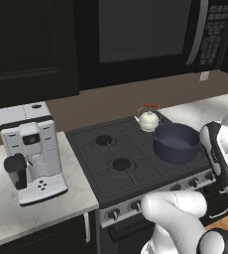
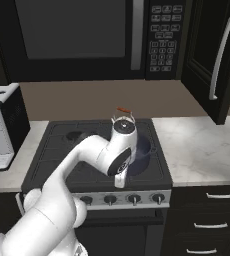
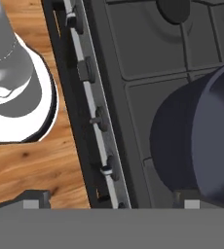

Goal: Pick the kettle from the cabinet and place it on a stove burner. Then pick the pot from the counter and place it on another stove burner. Finally, turn both burners on.

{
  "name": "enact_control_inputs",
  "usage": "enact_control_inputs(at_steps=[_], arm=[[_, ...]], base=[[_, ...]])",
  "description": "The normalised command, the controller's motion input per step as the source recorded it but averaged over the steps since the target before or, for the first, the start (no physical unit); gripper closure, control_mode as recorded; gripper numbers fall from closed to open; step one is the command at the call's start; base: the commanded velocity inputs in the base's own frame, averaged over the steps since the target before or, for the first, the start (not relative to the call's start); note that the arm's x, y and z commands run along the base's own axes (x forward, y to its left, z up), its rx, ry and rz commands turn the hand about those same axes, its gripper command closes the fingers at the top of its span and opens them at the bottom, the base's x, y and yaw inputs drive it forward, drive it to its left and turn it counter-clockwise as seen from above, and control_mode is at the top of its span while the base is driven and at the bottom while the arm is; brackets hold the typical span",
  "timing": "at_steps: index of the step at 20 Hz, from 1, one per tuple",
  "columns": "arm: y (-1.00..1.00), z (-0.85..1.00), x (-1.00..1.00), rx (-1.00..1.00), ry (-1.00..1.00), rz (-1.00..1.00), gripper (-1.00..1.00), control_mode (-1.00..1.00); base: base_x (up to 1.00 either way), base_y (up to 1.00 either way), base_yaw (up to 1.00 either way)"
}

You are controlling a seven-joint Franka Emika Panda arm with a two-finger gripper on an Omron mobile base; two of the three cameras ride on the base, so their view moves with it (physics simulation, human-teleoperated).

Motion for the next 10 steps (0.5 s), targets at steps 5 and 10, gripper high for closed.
enact_control_inputs(at_steps=[5,10], arm=[[0.00,0.00,-0.56,0.04,-0.01,-0.06,-1.00,-1.00],[0.00,0.00,-0.47,0.04,0.00,-0.04,-1.00,-1.00]], base=[[0.00,0.00,0.00],[0.00,0.00,0.00]])
